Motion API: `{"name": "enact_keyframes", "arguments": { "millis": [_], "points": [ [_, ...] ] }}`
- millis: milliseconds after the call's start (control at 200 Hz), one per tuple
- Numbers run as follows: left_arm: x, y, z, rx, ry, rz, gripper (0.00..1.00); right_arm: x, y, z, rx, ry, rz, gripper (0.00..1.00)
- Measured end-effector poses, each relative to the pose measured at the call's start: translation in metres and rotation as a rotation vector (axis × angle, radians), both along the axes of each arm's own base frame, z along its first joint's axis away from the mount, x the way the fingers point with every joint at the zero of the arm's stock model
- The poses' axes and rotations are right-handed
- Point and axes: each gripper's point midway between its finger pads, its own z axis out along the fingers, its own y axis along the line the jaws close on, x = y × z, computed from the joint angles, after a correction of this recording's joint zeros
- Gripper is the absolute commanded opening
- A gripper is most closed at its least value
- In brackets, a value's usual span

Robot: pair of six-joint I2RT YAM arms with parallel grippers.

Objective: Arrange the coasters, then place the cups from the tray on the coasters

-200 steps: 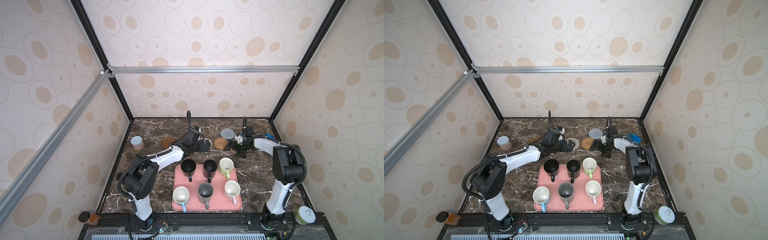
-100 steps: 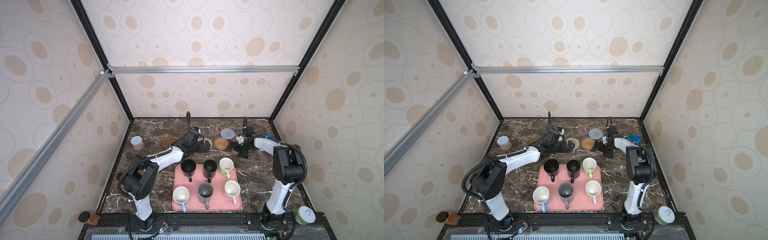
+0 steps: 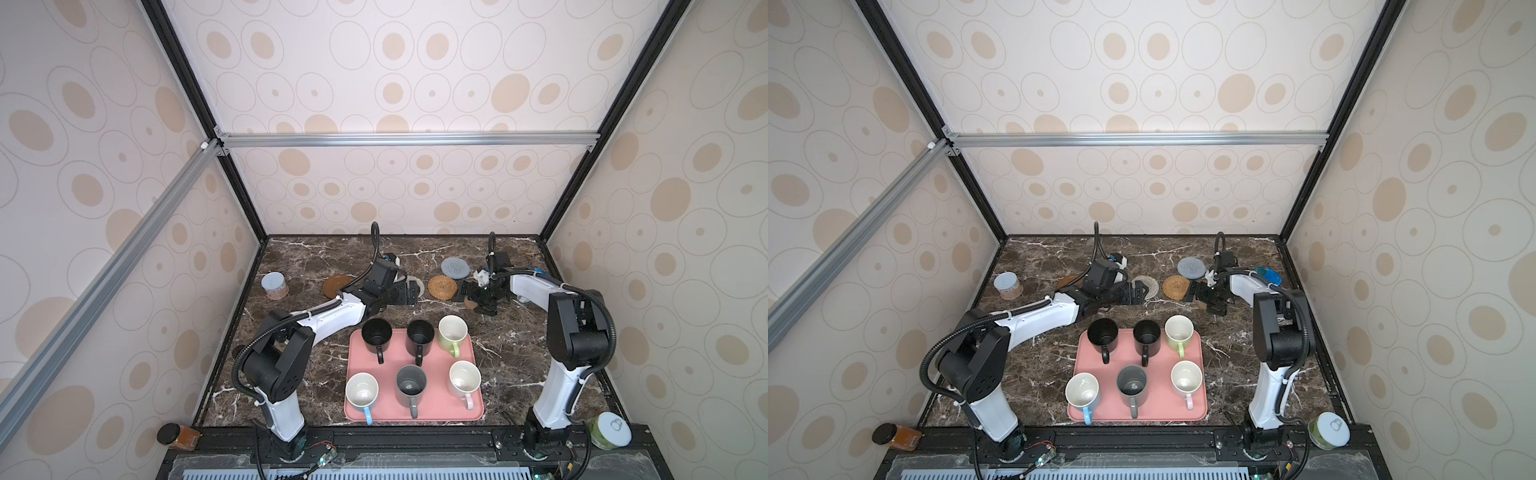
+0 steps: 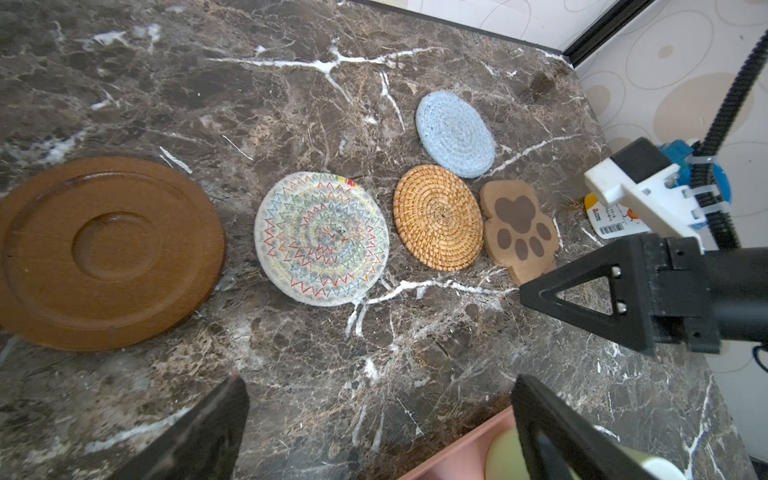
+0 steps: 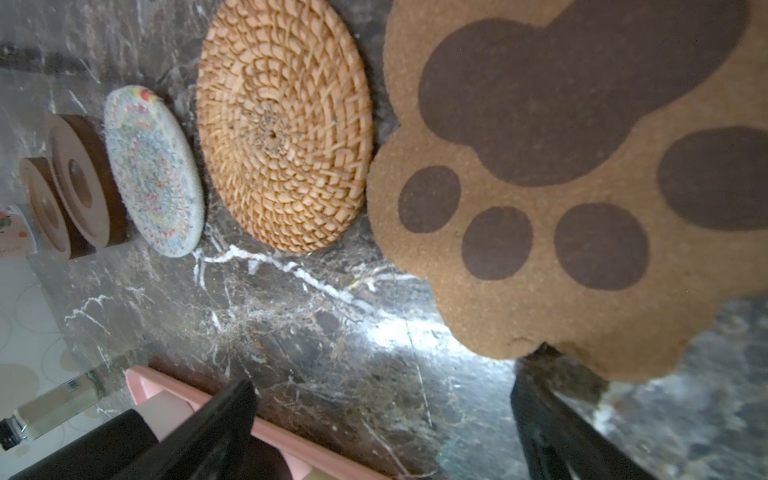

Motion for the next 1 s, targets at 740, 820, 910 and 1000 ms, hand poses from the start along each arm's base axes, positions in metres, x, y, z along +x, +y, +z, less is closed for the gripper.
{"name": "enact_keyframes", "arguments": {
  "millis": [740, 820, 910, 1000],
  "points": [
    [0.073, 0.126, -0.057, 0.114, 0.138, 0.252, 1.0, 0.0, 0.012, 0.053, 0.085, -0.113, 0.033, 1.0],
    [0.081, 0.131, -0.066, 0.153, 0.159, 0.256, 1.0, -0.002, 0.011, 0.064, 0.079, -0.134, 0.04, 1.0],
    [0.091, 0.136, -0.07, 0.213, 0.167, 0.265, 0.99, -0.006, 0.009, 0.074, 0.069, -0.155, 0.044, 1.0],
    [0.102, 0.142, -0.068, 0.27, 0.157, 0.279, 0.98, -0.008, 0.006, 0.083, 0.061, -0.176, 0.044, 1.0]
  ]
}}
